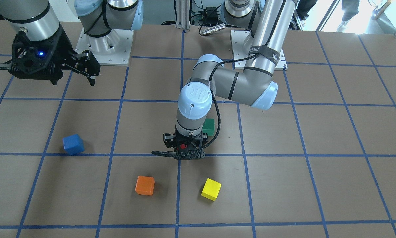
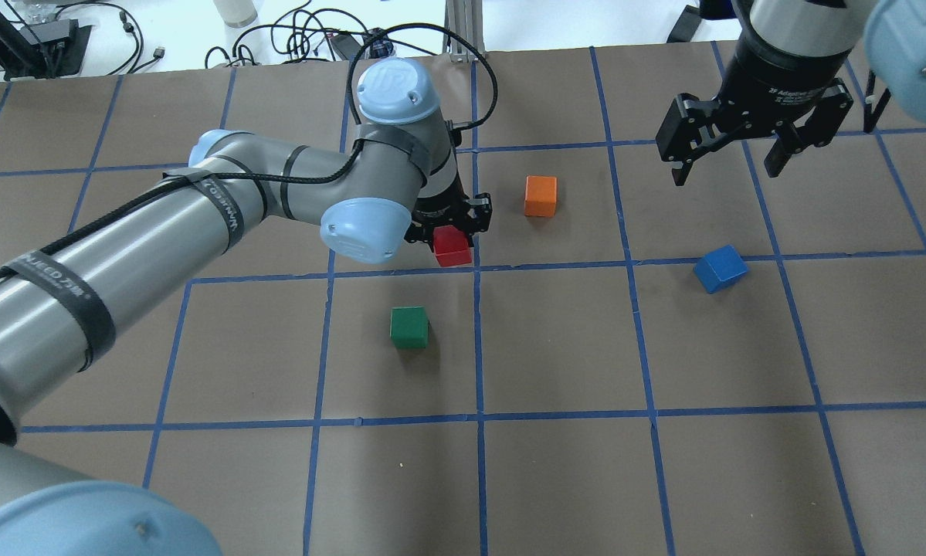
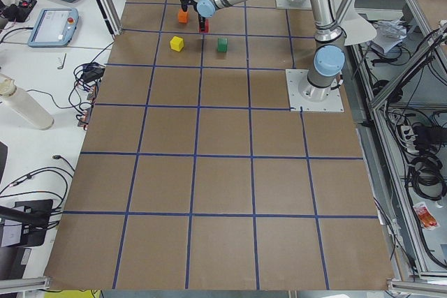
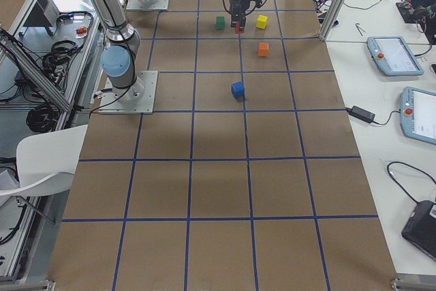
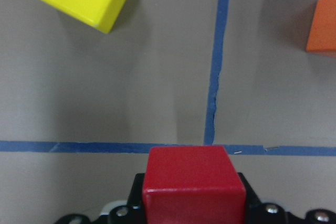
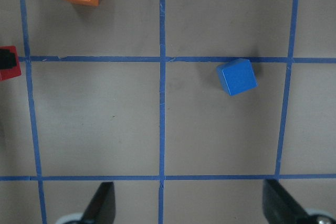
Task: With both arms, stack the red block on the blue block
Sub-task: 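Carry the red cube with the left gripper toward the table center, then set the red cube down near the orange cube and withdraw the left gripper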
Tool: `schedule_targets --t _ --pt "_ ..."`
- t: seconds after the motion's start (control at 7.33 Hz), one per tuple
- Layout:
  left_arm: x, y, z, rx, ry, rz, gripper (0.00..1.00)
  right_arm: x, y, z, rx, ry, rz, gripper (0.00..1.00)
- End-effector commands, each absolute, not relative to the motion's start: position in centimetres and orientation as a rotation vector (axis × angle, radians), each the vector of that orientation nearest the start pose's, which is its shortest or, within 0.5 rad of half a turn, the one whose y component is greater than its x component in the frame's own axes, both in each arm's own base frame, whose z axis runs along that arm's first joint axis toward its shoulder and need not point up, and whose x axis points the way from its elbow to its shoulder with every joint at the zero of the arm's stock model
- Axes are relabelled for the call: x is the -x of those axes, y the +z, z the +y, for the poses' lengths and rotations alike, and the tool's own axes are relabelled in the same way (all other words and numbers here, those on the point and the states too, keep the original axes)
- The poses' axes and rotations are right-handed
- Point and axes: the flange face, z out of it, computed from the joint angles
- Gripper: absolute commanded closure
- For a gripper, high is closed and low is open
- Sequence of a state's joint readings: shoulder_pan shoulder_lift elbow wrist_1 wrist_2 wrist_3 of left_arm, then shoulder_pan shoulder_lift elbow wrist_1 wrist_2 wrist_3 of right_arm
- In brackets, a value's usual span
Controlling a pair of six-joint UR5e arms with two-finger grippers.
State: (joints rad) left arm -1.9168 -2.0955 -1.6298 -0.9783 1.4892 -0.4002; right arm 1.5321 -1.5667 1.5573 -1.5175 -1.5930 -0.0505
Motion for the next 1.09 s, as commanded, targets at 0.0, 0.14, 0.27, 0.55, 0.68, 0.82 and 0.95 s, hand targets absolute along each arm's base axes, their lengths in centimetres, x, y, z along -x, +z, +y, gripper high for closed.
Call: schedule_targets --t 0.0,0.14,0.27,0.55,0.68,0.82,0.95 --pt "35.4 18.4 -55.9 0.079 0.054 3.213 0.07 -11.1 48.0 -49.5 0.011 0.088 3.158 0.00" --pt "35.6 19.1 -56.2 0.066 0.017 3.222 0.00 -11.1 46.7 -49.4 0.011 0.124 3.154 0.00" --pt "34.9 21.3 -56.5 0.057 -0.026 3.229 0.00 -11.1 45.9 -49.2 -0.001 0.148 3.151 0.00" --pt "27.5 29.3 -58.0 -0.030 -0.066 3.164 0.00 -11.5 45.1 -49.5 0.013 0.091 3.152 0.00" --pt "24.0 33.8 -57.4 -0.094 -0.022 3.152 0.00 -11.4 44.4 -50.1 0.017 0.038 3.154 0.00" --pt "20.1 36.7 -56.6 -0.151 -0.019 3.143 0.00 -12.0 44.1 -50.0 0.034 0.036 3.140 0.00" --pt "16.0 40.4 -55.2 -0.173 -0.012 3.141 0.00 -13.1 42.8 -51.2 0.033 0.035 3.046 0.00"
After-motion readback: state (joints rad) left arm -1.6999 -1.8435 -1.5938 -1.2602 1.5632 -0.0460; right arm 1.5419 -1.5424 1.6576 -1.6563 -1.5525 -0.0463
